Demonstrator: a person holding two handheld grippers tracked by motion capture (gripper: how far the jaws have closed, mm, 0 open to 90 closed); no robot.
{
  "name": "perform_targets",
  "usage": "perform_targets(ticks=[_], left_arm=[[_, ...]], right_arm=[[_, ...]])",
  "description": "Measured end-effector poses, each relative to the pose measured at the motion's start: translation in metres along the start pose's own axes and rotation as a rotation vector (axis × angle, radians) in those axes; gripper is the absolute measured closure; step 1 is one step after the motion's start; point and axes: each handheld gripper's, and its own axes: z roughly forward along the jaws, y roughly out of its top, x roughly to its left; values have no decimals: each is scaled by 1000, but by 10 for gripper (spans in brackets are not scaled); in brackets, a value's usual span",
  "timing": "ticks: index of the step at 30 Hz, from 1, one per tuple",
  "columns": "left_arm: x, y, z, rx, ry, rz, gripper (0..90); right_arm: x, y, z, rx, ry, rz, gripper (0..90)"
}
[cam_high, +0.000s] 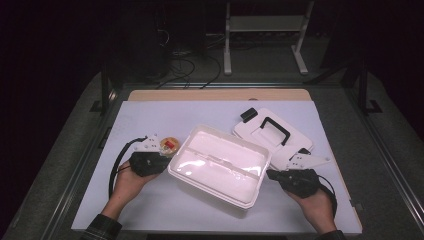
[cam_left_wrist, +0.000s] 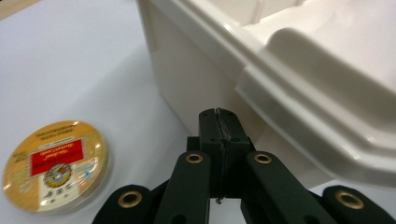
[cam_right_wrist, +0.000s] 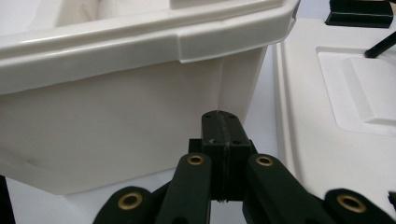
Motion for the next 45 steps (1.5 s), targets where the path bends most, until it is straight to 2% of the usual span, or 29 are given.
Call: perform_targets(ticks=[12,15,16,25,45], left_arm=[[-4,-5,-6,-5,-30,-11,898],[-7,-6,-7,-7,-39,-11,898],[-10,-7,-10,-4,-37,-9,897],[-17,-13,-17,-4,-55,-9,898],[-35,-23,-30,8,-88,-4,897]], right_arm=[[-1,1,2,-1,7,9,898],[-1,3,4,-14,31,13,898],[2,8,6,1,1,-12,898],[-2,12,13,-2,10,-10,898],[-14,35,41,13,-3,-41,898]])
